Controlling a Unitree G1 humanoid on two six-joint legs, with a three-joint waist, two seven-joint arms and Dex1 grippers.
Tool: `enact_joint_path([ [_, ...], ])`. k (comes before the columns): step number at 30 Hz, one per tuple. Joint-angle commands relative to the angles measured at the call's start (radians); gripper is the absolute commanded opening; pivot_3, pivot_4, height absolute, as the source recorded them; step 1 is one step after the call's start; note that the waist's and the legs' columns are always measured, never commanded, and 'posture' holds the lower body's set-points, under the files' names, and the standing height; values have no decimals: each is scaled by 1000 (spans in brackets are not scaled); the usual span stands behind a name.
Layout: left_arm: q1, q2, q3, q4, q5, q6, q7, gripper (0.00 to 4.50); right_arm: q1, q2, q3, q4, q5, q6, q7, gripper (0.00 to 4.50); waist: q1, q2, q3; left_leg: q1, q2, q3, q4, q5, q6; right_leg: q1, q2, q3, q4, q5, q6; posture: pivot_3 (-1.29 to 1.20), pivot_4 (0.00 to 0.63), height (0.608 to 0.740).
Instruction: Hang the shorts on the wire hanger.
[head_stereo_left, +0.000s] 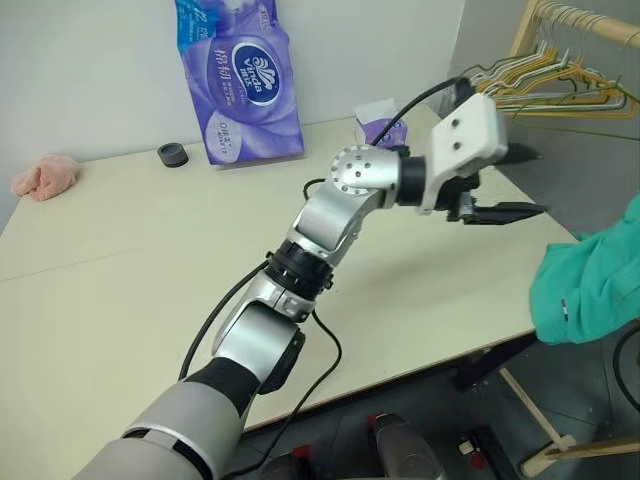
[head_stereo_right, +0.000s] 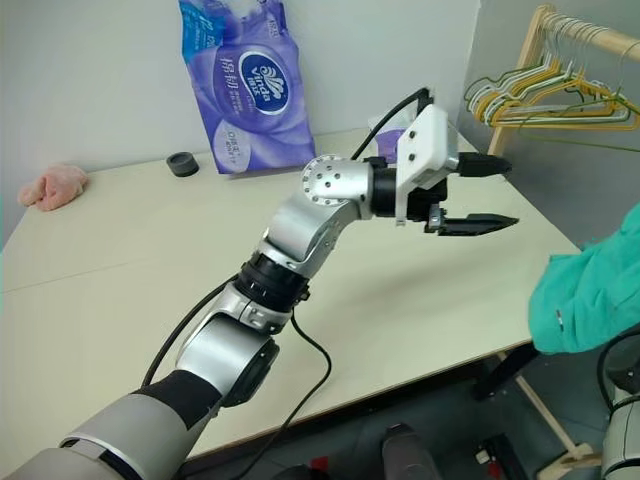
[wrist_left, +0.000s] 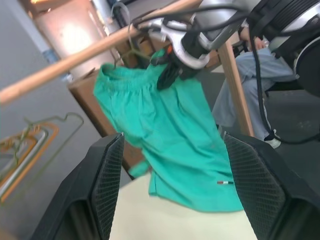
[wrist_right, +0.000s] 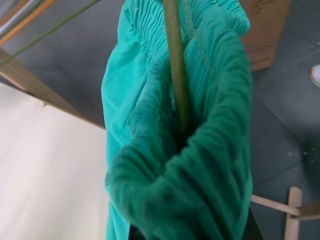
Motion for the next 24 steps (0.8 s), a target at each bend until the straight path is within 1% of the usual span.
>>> enact_joint_path([
  [1, -78, -18, 56, 48, -20, -36, -5, 3357, -45, -95, 36, 149, -16, -137, -11, 0, -3, 2, 2, 0, 0, 1, 0, 0, 1, 0, 0, 0, 0, 0, 0, -370, 124, 740],
  [4, -99, -28, 67, 59, -43, -31, -39, 3357, -59, -149, 80, 292, -13, -224, -3, 0, -13, 4, 4, 0, 0, 1, -1, -1, 1, 0, 0, 1, -4, -2, 5, -366, 125, 740],
  [7, -108, -37, 78, 58, -58, -16, -56, 3357, -76, -193, 125, 423, -9, -316, 6, 0, -21, 8, 6, 0, 0, 3, -2, -1, 1, 1, 0, 1, -6, -2, 5, -366, 125, 740],
  [10, -108, -40, 78, 52, -59, -14, -65, 3357, -94, -215, 155, 517, 3, -350, 15, 0, -26, 8, 6, 0, 0, 4, -3, -1, 1, 1, 0, 3, -7, -3, 6, -358, 126, 740],
  [14, -107, -43, 77, 51, -55, -16, -68, 3357, -99, -230, 187, 594, 13, -395, 20, 0, -29, 8, 6, 0, 0, 5, -4, -1, 1, 2, 0, 4, -7, -3, 6, -353, 126, 740],
  [20, -115, -49, 80, 61, -59, -10, -69, 3357, -152, -263, 249, 708, 16, -499, 26, 0, -28, 8, 7, 1, 0, 5, -4, -1, 1, 2, 0, 5, -9, -2, 8, -355, 127, 740],
  [22, -119, -59, 90, 62, -83, 28, -73, 3357, -158, -264, 265, 726, 21, -507, 32, 0, -28, 8, 7, 1, 0, 6, -4, -1, 1, 2, 0, 5, -9, -2, 8, -353, 127, 740],
  [24, -119, -59, 92, 50, -119, 102, -107, 3357, -150, -260, 284, 727, 26, -507, 57, 0, -28, 7, 7, 1, 0, 6, -4, -1, 1, 2, 0, 6, -10, -2, 8, -352, 128, 740],
])
